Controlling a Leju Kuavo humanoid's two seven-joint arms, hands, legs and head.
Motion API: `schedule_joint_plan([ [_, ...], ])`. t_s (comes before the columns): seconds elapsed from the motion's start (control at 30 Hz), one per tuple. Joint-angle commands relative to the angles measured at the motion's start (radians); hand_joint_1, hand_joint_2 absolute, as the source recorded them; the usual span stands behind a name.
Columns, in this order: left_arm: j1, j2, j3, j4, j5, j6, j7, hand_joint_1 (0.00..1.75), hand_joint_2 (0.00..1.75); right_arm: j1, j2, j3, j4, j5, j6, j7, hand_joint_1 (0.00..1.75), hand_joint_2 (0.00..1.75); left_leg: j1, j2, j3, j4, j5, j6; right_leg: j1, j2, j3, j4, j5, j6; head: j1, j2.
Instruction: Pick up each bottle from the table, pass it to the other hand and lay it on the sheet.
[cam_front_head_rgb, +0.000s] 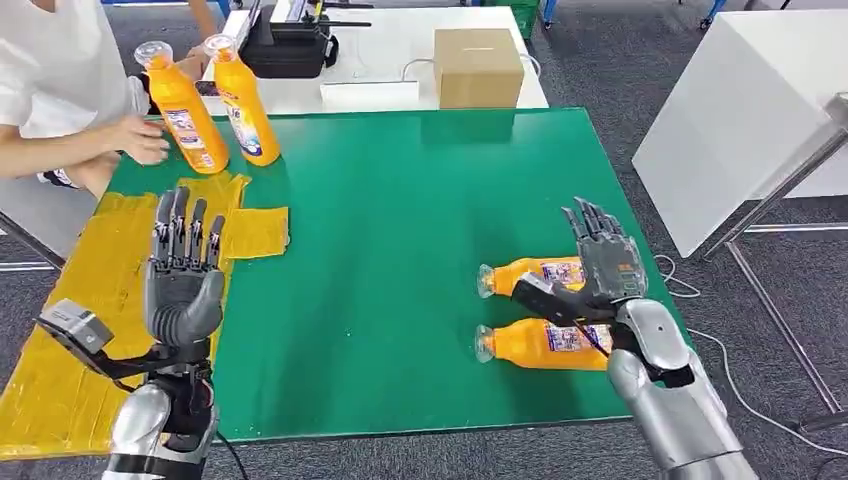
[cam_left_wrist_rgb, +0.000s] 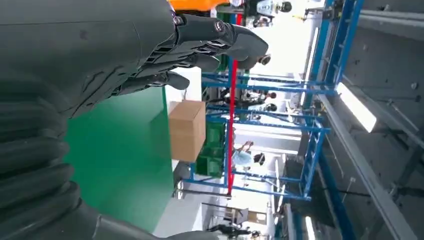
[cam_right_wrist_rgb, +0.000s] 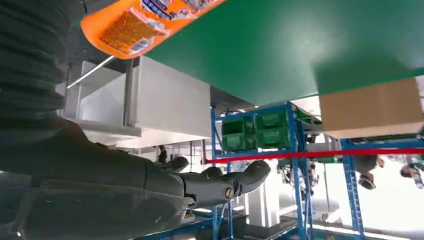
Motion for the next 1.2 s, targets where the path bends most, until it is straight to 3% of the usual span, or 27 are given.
schedule_joint_plan([
  [0.03,-0.073,-0.001,-0.041,0.131,0.012,-0.006,0.016,0.0,1.75,-0.198,0.03,0.038,0.369,0.006,0.01,-0.004,0.0,1.75,0.0,0.002,0.005,-0.001,0.0,-0.001,0.0,0.0,0.005,-0.002,0.0,-0.001,0.0,0.0],
  [0.37,-0.117,-0.001,-0.039,0.209,0.055,-0.009,0.024,0.0,1.75,-0.334,0.045,0.101,0.681,-0.008,0.074,-0.041,0.0,1.75,0.0,0.001,0.004,-0.001,0.0,-0.001,0.0,0.0,0.004,-0.001,0.0,0.0,0.0,0.0],
  [0.7,-0.159,-0.002,-0.037,0.273,0.077,-0.008,0.024,0.0,1.75,-0.396,0.052,0.172,0.867,-0.007,0.162,-0.073,0.0,1.75,0.0,0.0,0.003,0.0,0.0,0.0,0.0,-0.002,0.004,0.0,0.0,0.0,-0.001,0.0],
  [1.2,-0.173,-0.002,-0.035,0.314,0.095,-0.003,0.024,0.0,1.75,-0.426,0.052,0.223,0.941,-0.008,0.212,-0.069,0.0,1.75,0.001,-0.002,0.007,-0.001,0.0,-0.001,0.001,-0.004,0.008,-0.002,0.0,0.0,0.0,0.0],
])
